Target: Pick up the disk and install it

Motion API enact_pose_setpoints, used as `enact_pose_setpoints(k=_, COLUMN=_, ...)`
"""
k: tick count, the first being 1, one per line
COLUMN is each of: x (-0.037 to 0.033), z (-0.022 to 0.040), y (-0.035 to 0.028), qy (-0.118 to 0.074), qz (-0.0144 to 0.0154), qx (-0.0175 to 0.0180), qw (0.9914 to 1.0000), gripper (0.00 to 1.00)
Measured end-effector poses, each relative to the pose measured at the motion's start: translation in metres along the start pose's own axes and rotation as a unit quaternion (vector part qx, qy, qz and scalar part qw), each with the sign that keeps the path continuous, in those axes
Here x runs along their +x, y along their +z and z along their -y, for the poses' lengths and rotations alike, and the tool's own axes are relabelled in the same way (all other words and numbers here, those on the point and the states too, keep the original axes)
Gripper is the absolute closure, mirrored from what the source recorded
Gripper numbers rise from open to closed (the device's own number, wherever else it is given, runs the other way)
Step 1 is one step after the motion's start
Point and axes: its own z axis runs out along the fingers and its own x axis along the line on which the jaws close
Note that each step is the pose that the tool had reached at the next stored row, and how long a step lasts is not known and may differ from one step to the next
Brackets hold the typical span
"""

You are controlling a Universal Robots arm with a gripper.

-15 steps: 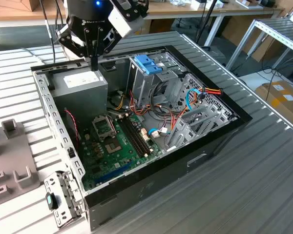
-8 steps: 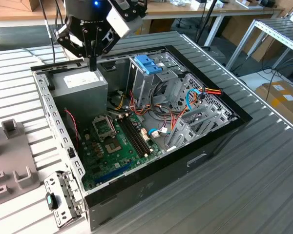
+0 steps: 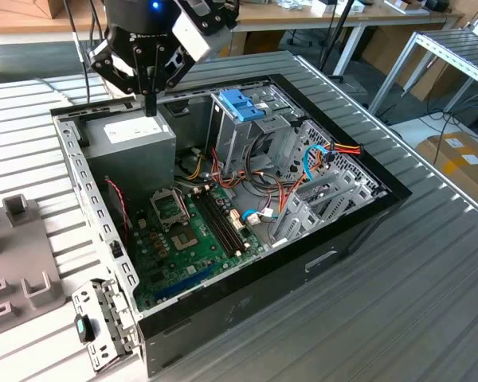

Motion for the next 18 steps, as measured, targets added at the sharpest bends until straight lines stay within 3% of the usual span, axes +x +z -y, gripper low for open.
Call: enact_pose_setpoints(k=18, x=0.0052, z=0.0004, y=-0.0001, qy=0.000, qz=0.0000, qx=0.0000, qw=1.00000, gripper=0.89)
